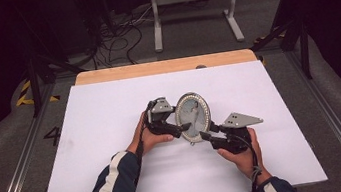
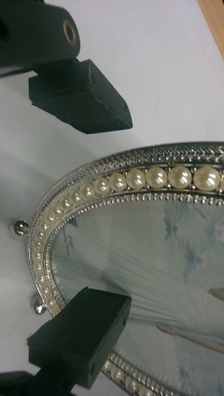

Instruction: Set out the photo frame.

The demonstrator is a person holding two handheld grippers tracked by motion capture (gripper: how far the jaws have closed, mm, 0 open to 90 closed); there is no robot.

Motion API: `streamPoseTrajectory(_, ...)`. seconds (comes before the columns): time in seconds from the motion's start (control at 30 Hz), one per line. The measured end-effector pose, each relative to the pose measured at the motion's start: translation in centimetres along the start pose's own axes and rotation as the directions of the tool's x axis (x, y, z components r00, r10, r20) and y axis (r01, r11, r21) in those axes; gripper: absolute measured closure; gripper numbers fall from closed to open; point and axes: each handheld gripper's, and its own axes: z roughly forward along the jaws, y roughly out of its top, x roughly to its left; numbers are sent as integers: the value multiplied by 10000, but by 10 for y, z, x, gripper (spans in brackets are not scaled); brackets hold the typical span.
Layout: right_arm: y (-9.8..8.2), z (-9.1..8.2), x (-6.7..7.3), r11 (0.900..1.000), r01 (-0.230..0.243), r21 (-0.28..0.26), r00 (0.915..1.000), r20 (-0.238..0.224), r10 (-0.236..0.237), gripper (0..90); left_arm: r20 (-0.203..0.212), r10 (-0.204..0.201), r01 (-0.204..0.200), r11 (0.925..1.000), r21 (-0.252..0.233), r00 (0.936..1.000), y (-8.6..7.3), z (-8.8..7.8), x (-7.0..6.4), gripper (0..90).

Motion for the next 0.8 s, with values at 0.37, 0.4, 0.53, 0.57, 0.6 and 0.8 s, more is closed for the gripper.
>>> streamPoseTrajectory(0.37,0,-7,0,9979,-387,-522,9985,378,407,764,482,-133,137,9999,-86,9987,-1,-2,-1,275)
streamPoseTrajectory(0.4,0,-7,0,9979,-430,-495,9983,383,449,765,503,-155,160,9998,-80,9986,-1,-3,0,295)
streamPoseTrajectory(0.53,1,-6,-1,9976,-555,-414,9970,519,576,765,417,-260,265,9996,-114,9988,-2,-9,1,396)
streamPoseTrajectory(0.57,1,-6,-3,9971,-631,-429,9966,508,652,766,345,-181,184,9998,-85,9992,-2,-10,1,423)
streamPoseTrajectory(0.6,1,-6,-4,9963,-736,-440,9959,495,757,767,294,-102,103,9999,-17,9995,-2,-11,1,437)
streamPoseTrajectory(0.8,4,0,-5,9957,-783,-499,9949,596,813,769,-26,-85,86,9996,269,10000,-6,-16,2,470)
